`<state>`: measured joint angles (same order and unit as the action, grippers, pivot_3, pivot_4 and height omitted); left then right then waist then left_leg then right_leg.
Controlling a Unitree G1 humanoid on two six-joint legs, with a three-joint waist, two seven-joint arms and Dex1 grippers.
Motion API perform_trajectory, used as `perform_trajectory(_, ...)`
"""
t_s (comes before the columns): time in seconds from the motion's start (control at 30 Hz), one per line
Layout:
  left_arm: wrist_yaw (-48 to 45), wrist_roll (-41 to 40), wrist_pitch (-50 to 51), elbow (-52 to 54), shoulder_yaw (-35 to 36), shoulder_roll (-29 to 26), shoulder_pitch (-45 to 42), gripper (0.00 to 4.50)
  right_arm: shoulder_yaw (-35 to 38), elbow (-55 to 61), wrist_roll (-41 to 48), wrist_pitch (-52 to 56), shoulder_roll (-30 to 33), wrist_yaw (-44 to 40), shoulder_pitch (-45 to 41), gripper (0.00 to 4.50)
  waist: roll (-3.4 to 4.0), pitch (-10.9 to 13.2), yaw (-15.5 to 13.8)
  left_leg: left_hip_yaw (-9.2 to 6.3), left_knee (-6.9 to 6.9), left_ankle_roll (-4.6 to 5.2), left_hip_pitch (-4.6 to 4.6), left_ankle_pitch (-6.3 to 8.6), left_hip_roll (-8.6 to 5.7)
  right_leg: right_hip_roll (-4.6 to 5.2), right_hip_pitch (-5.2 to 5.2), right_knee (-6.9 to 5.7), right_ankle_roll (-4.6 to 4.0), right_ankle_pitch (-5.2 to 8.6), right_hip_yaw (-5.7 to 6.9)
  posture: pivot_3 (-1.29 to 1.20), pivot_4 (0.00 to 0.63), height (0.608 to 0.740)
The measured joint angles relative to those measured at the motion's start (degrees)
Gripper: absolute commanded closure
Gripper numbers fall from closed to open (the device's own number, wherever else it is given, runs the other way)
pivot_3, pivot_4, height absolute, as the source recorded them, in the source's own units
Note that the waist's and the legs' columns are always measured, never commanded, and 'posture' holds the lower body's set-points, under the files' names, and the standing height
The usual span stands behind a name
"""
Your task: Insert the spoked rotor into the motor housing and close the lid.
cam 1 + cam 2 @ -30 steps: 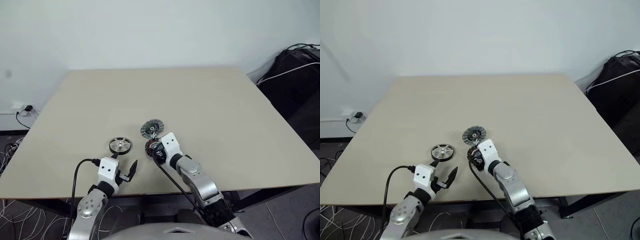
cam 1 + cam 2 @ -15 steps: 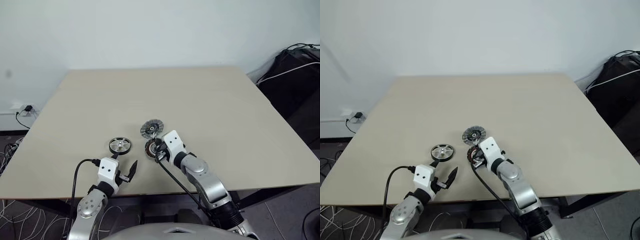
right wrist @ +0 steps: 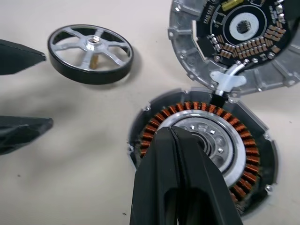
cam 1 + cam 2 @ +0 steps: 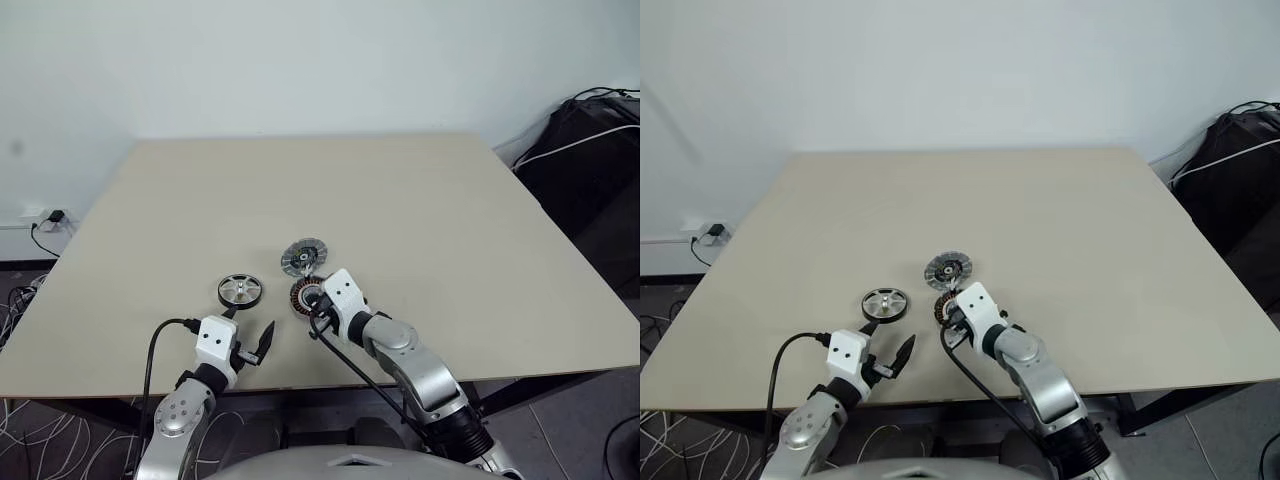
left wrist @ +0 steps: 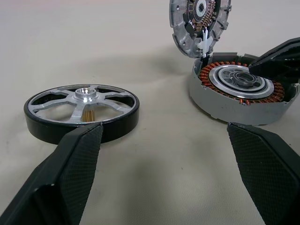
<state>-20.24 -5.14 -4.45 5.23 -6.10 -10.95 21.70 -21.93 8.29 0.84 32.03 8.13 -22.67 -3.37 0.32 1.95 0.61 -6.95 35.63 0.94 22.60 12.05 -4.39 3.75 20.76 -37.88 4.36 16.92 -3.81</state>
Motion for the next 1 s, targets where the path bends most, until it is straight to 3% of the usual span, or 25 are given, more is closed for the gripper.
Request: perform_trajectory(1.0, 0.18, 0.01, 0.12, 0.01, -0.09, 0.25, -0.15, 0.00, 0.14, -2.62, -0.49, 0.89, 0.01, 1.26, -0.69, 4.47, -0.06, 0.02, 0.03, -0.01, 0.01, 0.00, -0.02, 0.00, 0.00, 0.00, -0.01, -0.03, 0.01, -0.01, 0.00, 0.00, 0.000, 0.740)
